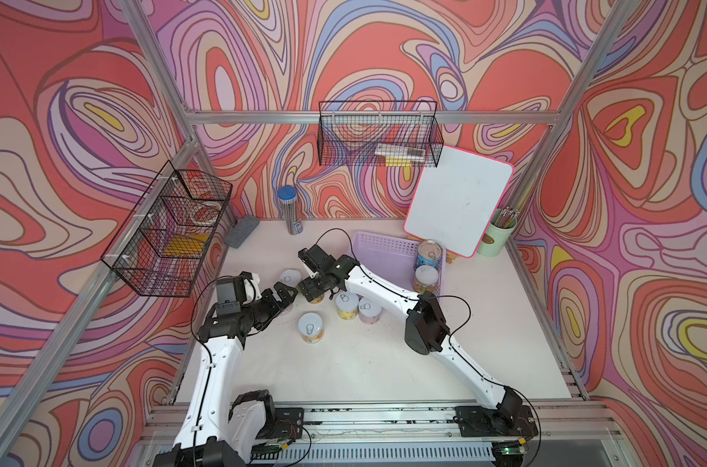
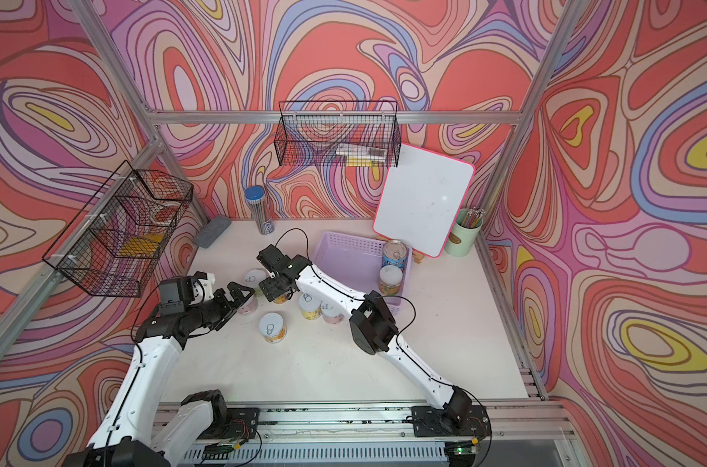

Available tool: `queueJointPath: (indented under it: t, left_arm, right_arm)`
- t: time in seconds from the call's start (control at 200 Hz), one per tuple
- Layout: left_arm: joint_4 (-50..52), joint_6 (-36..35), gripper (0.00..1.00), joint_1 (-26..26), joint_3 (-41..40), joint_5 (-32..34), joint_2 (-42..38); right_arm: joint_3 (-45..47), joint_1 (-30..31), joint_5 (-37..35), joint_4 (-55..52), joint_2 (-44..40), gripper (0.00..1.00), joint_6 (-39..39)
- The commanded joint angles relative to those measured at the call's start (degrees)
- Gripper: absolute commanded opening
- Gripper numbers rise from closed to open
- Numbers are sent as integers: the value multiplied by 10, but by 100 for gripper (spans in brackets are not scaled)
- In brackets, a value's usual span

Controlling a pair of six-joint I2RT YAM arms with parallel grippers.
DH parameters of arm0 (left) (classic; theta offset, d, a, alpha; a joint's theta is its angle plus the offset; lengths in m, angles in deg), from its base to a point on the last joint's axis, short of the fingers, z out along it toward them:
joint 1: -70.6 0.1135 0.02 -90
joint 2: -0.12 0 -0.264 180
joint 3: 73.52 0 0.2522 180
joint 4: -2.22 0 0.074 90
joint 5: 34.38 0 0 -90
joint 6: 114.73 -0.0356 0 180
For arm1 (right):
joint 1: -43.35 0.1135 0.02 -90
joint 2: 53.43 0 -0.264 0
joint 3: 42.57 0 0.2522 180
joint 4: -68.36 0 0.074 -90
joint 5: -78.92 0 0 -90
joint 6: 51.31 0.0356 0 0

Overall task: Put the canned food in the basket
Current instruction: Pick up the canned food from the center of the board.

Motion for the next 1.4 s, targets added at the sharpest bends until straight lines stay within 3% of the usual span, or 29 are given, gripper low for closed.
queueJointPath:
  t: [0.0, 0.386, 0.656, 1.157, 1.287, 1.397]
  left_arm:
    - [-2, 0, 99, 4, -6, -7, -8]
    - [-1, -3, 99, 4, 1, -10, -6]
    - [31, -25, 99, 4, 46, -3, -18]
    - [39, -40, 99, 2, 80, -14, -23]
    - [32, -41, 99, -18, 83, -8, -12]
    - [24, -38, 99, -66, 86, 26, 4]
  right_arm:
    - [-15, 3, -12, -3, 18, 76, -3]
    - [-10, 3, 2, 1, -13, 62, -2]
    - [43, 3, 20, 36, -125, 60, 10]
    - [132, 3, -9, 58, -223, 57, 14]
    - [187, 3, -24, 81, -268, 57, 17]
    - [256, 2, -51, 108, -315, 57, 17]
